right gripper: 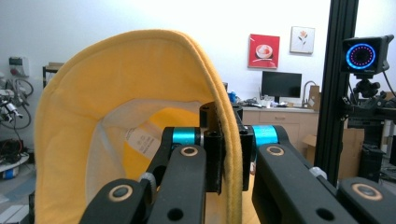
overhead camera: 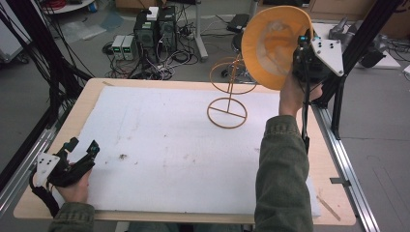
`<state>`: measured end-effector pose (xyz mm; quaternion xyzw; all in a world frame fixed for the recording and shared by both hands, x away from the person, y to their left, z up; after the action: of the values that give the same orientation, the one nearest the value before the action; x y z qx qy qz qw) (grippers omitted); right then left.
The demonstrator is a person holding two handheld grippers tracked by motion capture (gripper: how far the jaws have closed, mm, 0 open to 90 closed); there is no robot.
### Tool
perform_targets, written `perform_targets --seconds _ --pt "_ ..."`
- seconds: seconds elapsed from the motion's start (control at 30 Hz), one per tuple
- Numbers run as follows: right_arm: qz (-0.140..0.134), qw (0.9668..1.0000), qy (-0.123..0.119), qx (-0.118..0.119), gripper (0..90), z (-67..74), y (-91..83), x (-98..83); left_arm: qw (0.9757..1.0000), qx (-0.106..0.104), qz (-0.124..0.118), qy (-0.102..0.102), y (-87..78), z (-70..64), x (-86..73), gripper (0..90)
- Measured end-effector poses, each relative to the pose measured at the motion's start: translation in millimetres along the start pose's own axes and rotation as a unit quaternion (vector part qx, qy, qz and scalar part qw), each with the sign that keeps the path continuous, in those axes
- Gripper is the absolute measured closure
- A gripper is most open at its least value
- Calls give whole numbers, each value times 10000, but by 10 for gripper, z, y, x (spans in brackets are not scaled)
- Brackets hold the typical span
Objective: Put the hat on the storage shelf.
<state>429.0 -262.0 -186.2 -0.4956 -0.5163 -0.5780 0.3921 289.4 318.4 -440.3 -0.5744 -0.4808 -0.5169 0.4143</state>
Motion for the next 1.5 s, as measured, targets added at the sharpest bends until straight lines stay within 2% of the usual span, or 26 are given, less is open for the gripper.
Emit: perform_targets --seconds 0.1,0.2,0.33,0.37,0.4,0.47,0.5,0.53,0.6,0.63,0.67,0.73,0.77,0.8,0.83,0.87,0.93,0.97,1.0,1.17,1.2,1.23,1.33,1.43,1.5 --pt "-77 10000 -42 -26 869 35 30 26 10000 5 0 1 6 8 0 280" --pt "-176 9998 40 -40 869 55 58 67 10000 0 -6 12 7 5 1 280" --pt "-273 9994 89 -212 870 68 106 144 10000 -11 20 12 17 2 -5 280" --pt "-359 9987 32 -372 869 71 119 193 10000 -18 21 9 21 -1 -7 280" --pt "-359 9987 32 -372 869 71 119 193 10000 -23 32 7 24 -3 -9 280" --pt "-518 9967 -117 -607 869 103 112 204 10000 -53 32 -2 31 -12 -13 280" --pt "-528 9965 -205 -608 869 172 131 174 10000 -60 32 -1 34 -17 -14 280" --pt "-528 9965 -205 -608 869 172 131 174 10000 -76 39 2 37 -22 -16 280" --pt "-464 9970 -348 -516 869 280 157 112 9999 -102 42 8 43 -30 -18 280" --pt "-382 9974 -476 -389 869 402 185 38 9999 -105 41 8 44 -32 -18 280" --pt "-382 9974 -476 -389 869 402 185 38 9999 -109 37 7 46 -34 -19 280" --pt "-328 9980 -511 -201 869 533 198 -19 9999 -116 41 3 46 -30 -20 281" --pt "-346 9981 -511 7 869 669 172 -44 9999 -118 53 -3 45 -26 -21 282" --pt "-346 9981 -511 7 869 669 172 -44 9999 -114 56 -9 46 -20 -22 282" --pt "-384 9976 -542 215 869 800 127 -47 9999 -113 47 -32 48 -16 -22 283" --pt "-384 9976 -542 215 869 800 127 -47 9999 -111 44 -47 50 -11 -22 283" --pt "-387 9969 -521 443 869 902 83 -45 9999 -114 49 -46 52 -6 -20 283" --pt "-307 9963 -480 641 869 984 47 -59 9999 -111 39 -57 51 -7 -18 283" --pt "-307 9963 -480 641 869 984 47 -59 9999 -113 37 -56 50 -9 -17 283" --pt "-245 9919 -610 1090 867 1219 -87 -119 9999 -138 41 -40 54 -22 -18 283" --pt "-299 9909 -553 1188 867 1253 -130 -139 9999 -142 43 -44 55 -23 -18 283" --pt "-252 9896 -350 1373 867 1296 -202 -215 9999 -141 40 -46 55 -23 -18 283" --pt "-203 9889 -278 1445 867 1314 -248 -318 9999 -146 37 -47 52 -26 -17 283" --pt "-7 9875 40 1573 867 1282 -266 -503 9999 -152 43 -52 56 -32 -19 284" --pt "19 9865 107 1633 867 1279 -270 -529 9999 -148 45 -38 60 -33 -21 284"
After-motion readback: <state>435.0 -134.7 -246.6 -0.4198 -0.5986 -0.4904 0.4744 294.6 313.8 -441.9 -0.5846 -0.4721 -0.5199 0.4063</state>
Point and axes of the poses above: each handheld gripper's, and its own axes: y roughly forward along the jaws, x roughly out of its top, z roughly to its left, the point moved 4 cm from there along y, roughly forward along the jaws, and after that the axes turned 1 degree about z, right-handed, at the moved point
